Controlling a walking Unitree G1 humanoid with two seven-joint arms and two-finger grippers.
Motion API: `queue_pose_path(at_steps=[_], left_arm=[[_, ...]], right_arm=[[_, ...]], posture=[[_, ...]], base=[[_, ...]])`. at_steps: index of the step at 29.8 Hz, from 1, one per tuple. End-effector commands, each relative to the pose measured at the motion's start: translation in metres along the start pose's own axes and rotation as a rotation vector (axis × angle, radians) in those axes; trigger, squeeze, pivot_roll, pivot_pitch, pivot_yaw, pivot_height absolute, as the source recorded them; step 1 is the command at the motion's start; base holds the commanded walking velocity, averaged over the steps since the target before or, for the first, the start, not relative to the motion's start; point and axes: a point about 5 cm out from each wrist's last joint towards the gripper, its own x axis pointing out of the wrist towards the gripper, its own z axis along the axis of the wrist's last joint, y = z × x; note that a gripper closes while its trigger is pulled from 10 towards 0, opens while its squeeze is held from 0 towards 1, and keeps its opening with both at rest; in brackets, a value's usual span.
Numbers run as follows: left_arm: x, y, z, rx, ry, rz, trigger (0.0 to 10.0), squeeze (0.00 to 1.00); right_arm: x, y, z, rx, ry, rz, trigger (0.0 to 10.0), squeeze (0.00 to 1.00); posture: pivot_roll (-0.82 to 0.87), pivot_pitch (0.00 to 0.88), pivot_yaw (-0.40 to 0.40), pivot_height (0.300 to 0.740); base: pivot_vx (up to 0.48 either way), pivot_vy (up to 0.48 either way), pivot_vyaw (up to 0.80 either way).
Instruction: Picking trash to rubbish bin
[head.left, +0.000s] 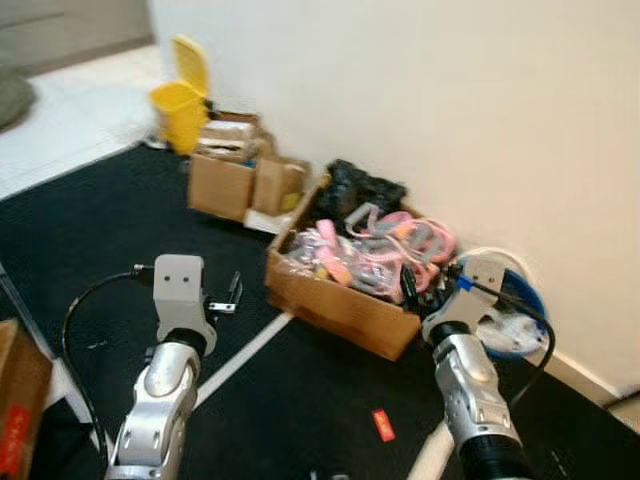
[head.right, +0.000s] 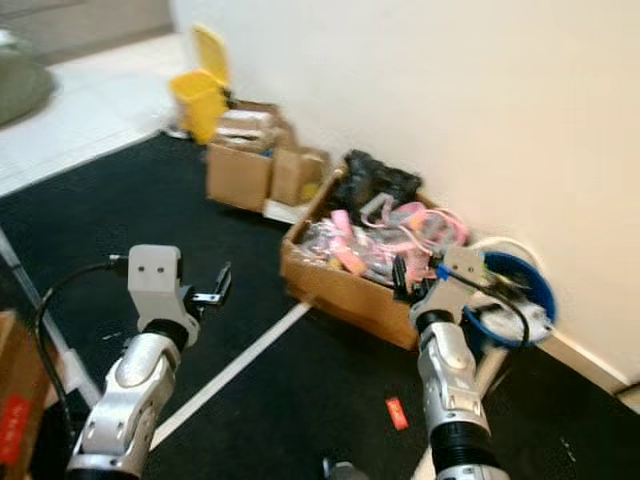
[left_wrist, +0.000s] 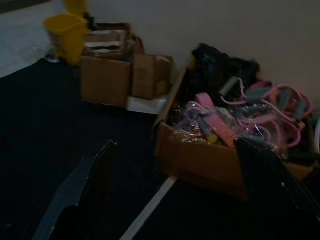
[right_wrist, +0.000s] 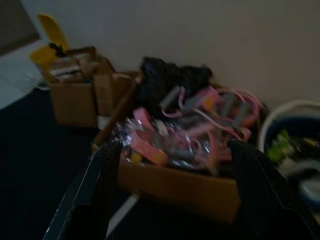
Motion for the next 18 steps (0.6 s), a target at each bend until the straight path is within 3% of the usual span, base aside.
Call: queue_pose_path(at_steps=[1,18], left_arm=[[-0.001,0.001,-0.005,0.017,0.026,-0.001,10.0,0.00],[0.012,-0.001,-0.002,0.055,0.036,-0.079,10.0,0.00]], right_arm=[[-0.005,-0.006,-0.009,-0.006,0.050,-0.012,10.0,0.00],[-0.015,-0.013,-0.015,0.024,0.054,-0.093,10.0,0.00]], posture=[[0.05,0.153,-0.011,0.740],[0.04,0.142,0.070,0.740]], base=[[0.000,0.000,-0.80],[0.000,0.000,-0.80]])
